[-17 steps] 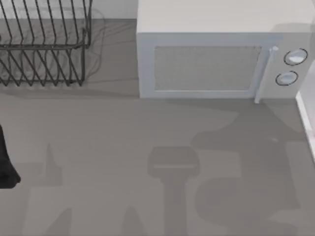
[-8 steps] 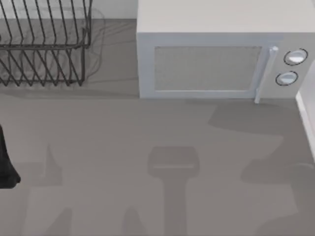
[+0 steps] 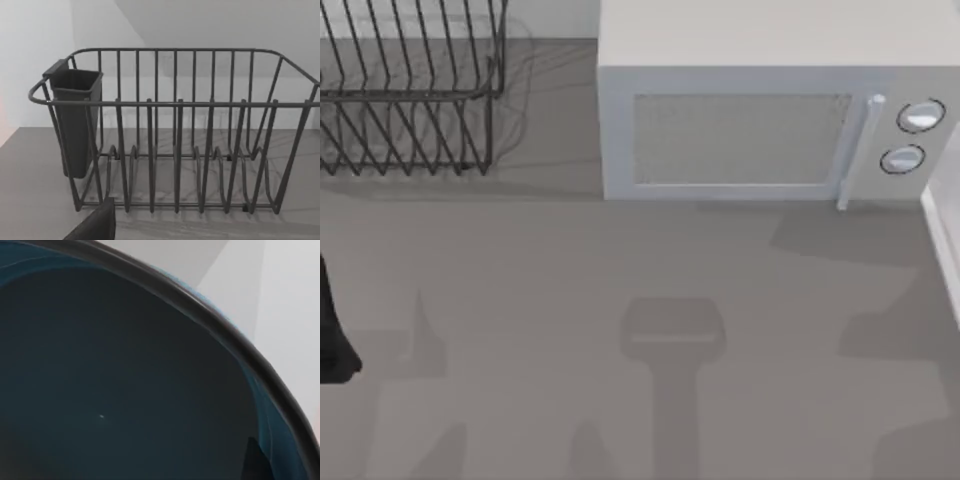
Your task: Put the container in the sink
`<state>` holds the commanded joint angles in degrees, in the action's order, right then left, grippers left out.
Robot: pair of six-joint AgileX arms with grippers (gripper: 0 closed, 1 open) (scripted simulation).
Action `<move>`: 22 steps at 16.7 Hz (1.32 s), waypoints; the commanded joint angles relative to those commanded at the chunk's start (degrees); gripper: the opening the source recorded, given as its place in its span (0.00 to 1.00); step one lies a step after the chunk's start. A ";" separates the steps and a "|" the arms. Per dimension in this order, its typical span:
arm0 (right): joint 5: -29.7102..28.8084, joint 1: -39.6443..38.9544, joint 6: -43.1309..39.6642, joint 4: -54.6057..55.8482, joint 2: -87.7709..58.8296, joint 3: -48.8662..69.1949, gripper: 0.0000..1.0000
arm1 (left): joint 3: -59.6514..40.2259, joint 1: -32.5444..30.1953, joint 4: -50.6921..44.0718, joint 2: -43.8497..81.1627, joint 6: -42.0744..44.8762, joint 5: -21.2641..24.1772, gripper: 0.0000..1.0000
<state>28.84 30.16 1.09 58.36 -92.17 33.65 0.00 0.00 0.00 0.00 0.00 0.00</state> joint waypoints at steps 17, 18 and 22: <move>-0.63 0.09 -0.26 41.01 -34.82 -5.61 0.00 | 0.00 0.00 0.00 0.00 0.00 0.00 1.00; -0.63 0.09 -0.26 41.01 -34.82 -5.61 0.08 | 0.00 0.00 0.00 0.00 0.00 0.00 1.00; -0.63 0.09 -0.26 41.01 -34.82 -5.61 0.38 | 0.00 0.00 0.00 0.00 0.00 0.00 1.00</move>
<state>28.21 30.25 0.83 99.37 -126.99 28.04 0.00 0.00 0.00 0.00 0.00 0.00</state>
